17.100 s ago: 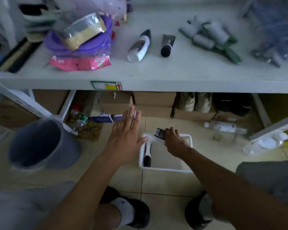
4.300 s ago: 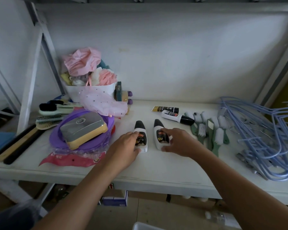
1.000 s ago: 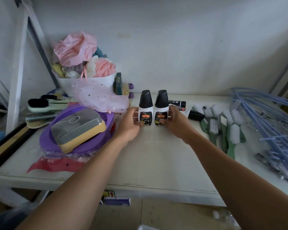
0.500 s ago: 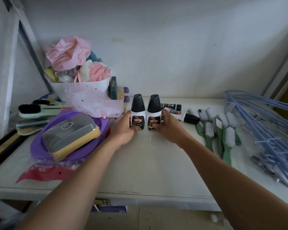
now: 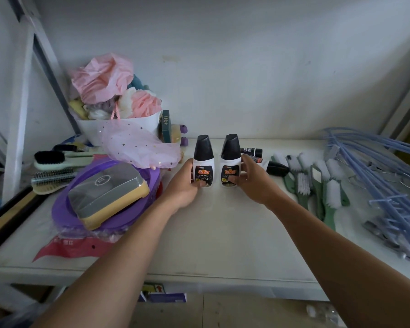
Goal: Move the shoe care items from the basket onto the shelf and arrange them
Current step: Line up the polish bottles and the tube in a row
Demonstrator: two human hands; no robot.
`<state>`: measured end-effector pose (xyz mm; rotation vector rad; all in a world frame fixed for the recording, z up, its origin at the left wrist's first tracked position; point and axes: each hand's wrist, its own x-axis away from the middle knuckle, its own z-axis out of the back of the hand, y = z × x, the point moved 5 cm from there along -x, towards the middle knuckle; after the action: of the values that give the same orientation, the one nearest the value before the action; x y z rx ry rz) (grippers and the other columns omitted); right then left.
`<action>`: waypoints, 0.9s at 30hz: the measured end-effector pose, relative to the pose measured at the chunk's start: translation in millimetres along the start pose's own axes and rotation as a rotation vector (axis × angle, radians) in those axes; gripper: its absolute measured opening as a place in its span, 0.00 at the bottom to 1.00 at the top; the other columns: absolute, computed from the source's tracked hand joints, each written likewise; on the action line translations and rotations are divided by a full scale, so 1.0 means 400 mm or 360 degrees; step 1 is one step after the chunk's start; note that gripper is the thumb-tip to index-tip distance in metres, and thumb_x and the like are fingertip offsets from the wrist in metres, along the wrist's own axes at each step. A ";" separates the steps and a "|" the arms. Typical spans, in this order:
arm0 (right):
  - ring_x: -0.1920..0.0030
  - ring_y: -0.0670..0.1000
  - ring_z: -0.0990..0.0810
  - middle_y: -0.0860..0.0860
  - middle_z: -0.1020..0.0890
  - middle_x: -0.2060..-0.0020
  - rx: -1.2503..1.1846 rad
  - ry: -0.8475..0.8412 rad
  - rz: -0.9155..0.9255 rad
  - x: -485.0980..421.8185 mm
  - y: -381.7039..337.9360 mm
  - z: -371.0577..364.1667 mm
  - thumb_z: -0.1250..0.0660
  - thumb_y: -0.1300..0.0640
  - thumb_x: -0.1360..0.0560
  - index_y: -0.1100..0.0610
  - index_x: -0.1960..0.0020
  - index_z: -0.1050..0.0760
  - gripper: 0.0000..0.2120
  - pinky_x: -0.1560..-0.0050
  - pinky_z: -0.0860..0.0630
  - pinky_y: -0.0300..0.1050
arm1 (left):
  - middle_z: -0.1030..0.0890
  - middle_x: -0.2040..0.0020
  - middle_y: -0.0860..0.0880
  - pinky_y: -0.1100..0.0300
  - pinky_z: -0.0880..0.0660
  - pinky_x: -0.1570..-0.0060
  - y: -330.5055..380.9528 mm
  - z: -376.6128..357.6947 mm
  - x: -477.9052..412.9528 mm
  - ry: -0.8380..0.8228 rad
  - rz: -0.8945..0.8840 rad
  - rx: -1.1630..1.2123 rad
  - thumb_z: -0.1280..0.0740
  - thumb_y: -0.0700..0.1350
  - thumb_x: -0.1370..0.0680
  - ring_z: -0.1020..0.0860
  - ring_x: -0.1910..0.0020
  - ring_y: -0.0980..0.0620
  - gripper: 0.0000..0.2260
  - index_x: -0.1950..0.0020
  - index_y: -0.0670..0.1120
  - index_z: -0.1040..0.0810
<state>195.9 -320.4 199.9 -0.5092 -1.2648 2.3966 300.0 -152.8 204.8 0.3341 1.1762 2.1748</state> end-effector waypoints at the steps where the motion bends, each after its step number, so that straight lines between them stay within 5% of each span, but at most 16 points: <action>1: 0.50 0.49 0.16 0.46 0.18 0.47 -0.0001 -0.0001 0.0002 0.000 -0.001 0.000 0.30 0.59 0.24 0.47 0.38 0.31 0.19 0.41 0.22 0.58 | 0.24 0.40 0.53 0.62 0.37 0.43 -0.001 0.000 0.001 -0.0001 0.0006 0.0012 0.31 0.38 0.20 0.27 0.43 0.56 0.23 0.26 0.49 0.33; 8: 0.50 0.48 0.16 0.47 0.18 0.47 0.0049 -0.0042 0.0039 0.002 -0.005 0.009 0.30 0.59 0.24 0.51 0.37 0.30 0.18 0.43 0.21 0.53 | 0.22 0.37 0.52 0.59 0.34 0.40 -0.007 -0.013 -0.008 -0.0045 0.0020 0.0038 0.31 0.39 0.20 0.25 0.41 0.55 0.24 0.26 0.50 0.33; 15: 0.48 0.47 0.17 0.47 0.18 0.46 0.0169 -0.0064 0.0050 0.010 0.014 0.054 0.29 0.58 0.23 0.50 0.37 0.30 0.18 0.43 0.22 0.50 | 0.21 0.35 0.50 0.45 0.30 0.30 -0.018 -0.017 -0.017 -0.0047 0.0042 0.0086 0.30 0.38 0.21 0.22 0.36 0.50 0.25 0.28 0.51 0.33; 22: 0.50 0.49 0.18 0.47 0.20 0.47 0.0179 -0.0093 0.0049 0.009 0.024 0.093 0.20 0.57 0.33 0.49 0.35 0.30 0.30 0.45 0.20 0.49 | 0.20 0.39 0.54 0.54 0.26 0.37 -0.017 -0.006 -0.012 0.0002 0.0096 0.0163 0.26 0.39 0.25 0.21 0.42 0.55 0.27 0.30 0.53 0.31; 27: 0.46 0.54 0.22 0.50 0.19 0.47 0.0706 0.0269 0.0106 0.010 0.034 0.205 0.25 0.59 0.30 0.50 0.40 0.25 0.21 0.49 0.27 0.45 | 0.22 0.40 0.55 0.60 0.30 0.44 -0.007 0.010 0.005 0.0090 0.0123 0.0151 0.27 0.38 0.26 0.23 0.43 0.57 0.26 0.33 0.56 0.32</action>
<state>150.6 -383.0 231.2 -0.6044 -0.6255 2.5214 301.8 -147.8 204.6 0.3666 1.3208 2.2118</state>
